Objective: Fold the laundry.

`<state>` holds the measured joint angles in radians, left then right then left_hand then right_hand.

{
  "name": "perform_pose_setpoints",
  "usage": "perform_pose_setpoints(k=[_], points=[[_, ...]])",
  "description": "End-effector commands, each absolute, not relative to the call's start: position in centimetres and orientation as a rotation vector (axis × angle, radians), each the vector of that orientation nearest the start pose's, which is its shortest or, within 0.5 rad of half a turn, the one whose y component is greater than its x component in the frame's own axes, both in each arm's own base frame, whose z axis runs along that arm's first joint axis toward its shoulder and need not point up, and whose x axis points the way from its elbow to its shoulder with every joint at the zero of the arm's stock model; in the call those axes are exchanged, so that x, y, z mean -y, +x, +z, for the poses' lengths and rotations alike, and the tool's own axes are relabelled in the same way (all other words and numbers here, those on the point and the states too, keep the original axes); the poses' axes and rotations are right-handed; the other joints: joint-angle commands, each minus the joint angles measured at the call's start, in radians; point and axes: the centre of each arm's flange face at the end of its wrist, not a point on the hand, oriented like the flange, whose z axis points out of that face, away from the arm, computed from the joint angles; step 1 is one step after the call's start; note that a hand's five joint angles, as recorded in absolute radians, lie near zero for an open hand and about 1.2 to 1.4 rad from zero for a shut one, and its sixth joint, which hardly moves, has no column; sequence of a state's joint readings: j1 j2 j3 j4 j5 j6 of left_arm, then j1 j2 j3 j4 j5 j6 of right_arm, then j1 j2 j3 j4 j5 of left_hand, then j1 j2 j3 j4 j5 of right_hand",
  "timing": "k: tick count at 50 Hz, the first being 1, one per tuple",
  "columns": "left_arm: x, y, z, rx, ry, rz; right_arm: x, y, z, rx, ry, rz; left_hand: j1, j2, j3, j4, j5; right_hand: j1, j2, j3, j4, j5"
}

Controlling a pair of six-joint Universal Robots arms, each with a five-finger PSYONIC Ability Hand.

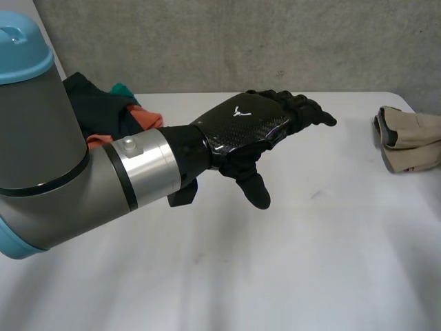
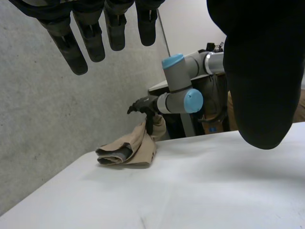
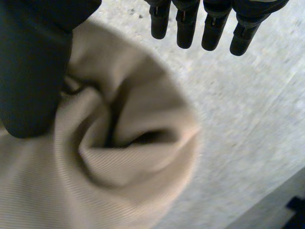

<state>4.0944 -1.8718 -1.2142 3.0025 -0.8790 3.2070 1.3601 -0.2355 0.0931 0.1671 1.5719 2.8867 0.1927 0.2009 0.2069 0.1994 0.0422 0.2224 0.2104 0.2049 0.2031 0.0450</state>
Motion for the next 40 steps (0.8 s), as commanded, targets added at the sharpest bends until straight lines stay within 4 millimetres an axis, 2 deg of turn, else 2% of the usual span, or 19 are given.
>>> perform_pose_setpoints(k=[1,5,6,9,10,11,15,17,18,21,22,26,29,30,35,37,38,39,40], points=[[18.1,-35.7,31.4,1.439,-1.095,1.417,54.9,2.1,22.2,-2.468,-0.287,-2.661,0.000,-0.008,-0.014,-0.006,-0.024,-0.048,-0.036,-0.030,-0.029,-0.045],[19.9,-35.3,32.9,1.489,-0.977,1.532,54.4,3.8,23.7,-2.372,-0.346,-2.667,0.003,-0.005,-0.011,-0.004,-0.021,-0.048,-0.036,-0.030,-0.029,-0.045],[20.5,-35.1,33.3,1.502,-0.943,1.572,53.7,5.4,24.3,-2.322,-0.410,-2.629,0.000,-0.008,-0.014,-0.006,-0.024,-0.048,-0.036,-0.030,-0.029,-0.045],[24.8,-32.7,35.2,1.591,-0.749,1.807,52.0,8.6,26.5,-2.211,-0.524,-2.589,-0.006,-0.014,-0.020,-0.012,-0.030,-0.048,-0.036,-0.030,-0.029,-0.045],[26.1,-31.8,35.7,1.615,-0.693,1.873,50.5,10.5,28.0,-2.129,-0.599,-2.579,-0.009,-0.017,-0.023,-0.015,-0.033,-0.048,-0.036,-0.030,-0.029,-0.045],[28.8,-29.6,36.5,1.663,-0.580,1.996,49.7,11.4,28.6,-2.092,-0.635,-2.570,-0.006,-0.014,-0.020,-0.012,-0.030,-0.048,-0.036,-0.030,-0.029,-0.045],[34.2,-25.0,36.6,1.756,-0.440,2.189,45.6,15.7,28.6,-1.976,-0.811,-2.462,-0.003,-0.011,-0.017,-0.009,-0.027,-0.048,-0.036,-0.030,-0.029,-0.045],[36.6,-23.5,35.5,1.805,-0.441,2.240,43.7,17.5,28.1,-1.934,-0.879,-2.403,0.000,-0.008,-0.014,-0.006,-0.024,-0.048,-0.036,-0.030,-0.029,-0.045],[38.9,-22.2,34.1,1.857,-0.465,2.291,41.6,19.1,27.8,-1.901,-0.933,-2.350,0.000,-0.008,-0.014,-0.006,-0.024,-0.048,-0.036,-0.030,-0.029,-0.045],[41.9,-20.3,31.7,1.951,-0.533,2.354,38.3,21.1,26.8,-1.886,-0.999,-2.248,0.000,-0.008,-0.014,-0.006,-0.024,-0.048,-0.036,-0.030,-0.029,-0.045],[43.5,-19.1,29.9,2.015,-0.589,2.378,36.2,21.9,25.9,-1.898,-1.037,-2.185,0.000,-0.008,-0.014,-0.006,-0.024,-0.048,-0.036,-0.030,-0.029,-0.045],[47.1,-17.2,24.4,2.133,-0.742,2.394,31.0,23.4,23.9,-1.916,-1.145,-2.067,-0.003,-0.011,-0.017,-0.009,-0.027,-0.048,-0.036,-0.030,-0.029,-0.045],[48.9,-16.6,21.3,2.141,-0.823,2.403,28.3,24.0,22.6,-1.922,-1.215,-2.004,-0.018,-0.026,-0.032,-0.025,-0.042,-0.048,-0.036,-0.030,-0.029,-0.045],[50.0,-16.1,19.3,2.138,-0.859,2.407,26.8,24.2,21.9,-1.924,-1.257,-1.972,-0.018,-0.026,-0.032,-0.025,-0.042,-0.048,-0.036,-0.030,-0.029,-0.045],[52.3,-14.9,15.1,2.090,-0.895,2.434,24.2,23.9,20.2,-1.954,-1.304,-1.908,0.006,-0.002,-0.008,-0.001,-0.018,-0.048,-0.036,-0.030,-0.029,-0.045],[52.7,-14.9,14.6,2.072,-0.900,2.447,23.6,23.5,19.8,-1.970,-1.300,-1.895,0.164,0.155,0.149,0.157,0.140,-0.048,-0.036,-0.030,-0.029,-0.045],[53.0,-14.9,14.6,2.052,-0.902,2.460,23.5,23.3,19.6,-1.982,-1.295,-1.893,0.688,0.680,0.674,0.681,0.664,-0.048,-0.036,-0.030,-0.029,-0.045],[53.1,-15.0,14.8,2.038,-0.902,2.474,23.3,23.2,19.4,-1.985,-1.297,-1.888,1.059,1.051,1.045,1.053,1.035,-0.048,-0.036,-0.030,-0.029,-0.045],[53.1,-15.2,14.9,2.027,-0.906,2.483,23.1,23.1,19.3,-1.989,-1.298,-1.885,1.202,1.194,1.188,1.195,1.178,-0.048,-0.036,-0.030,-0.029,-0.045]])
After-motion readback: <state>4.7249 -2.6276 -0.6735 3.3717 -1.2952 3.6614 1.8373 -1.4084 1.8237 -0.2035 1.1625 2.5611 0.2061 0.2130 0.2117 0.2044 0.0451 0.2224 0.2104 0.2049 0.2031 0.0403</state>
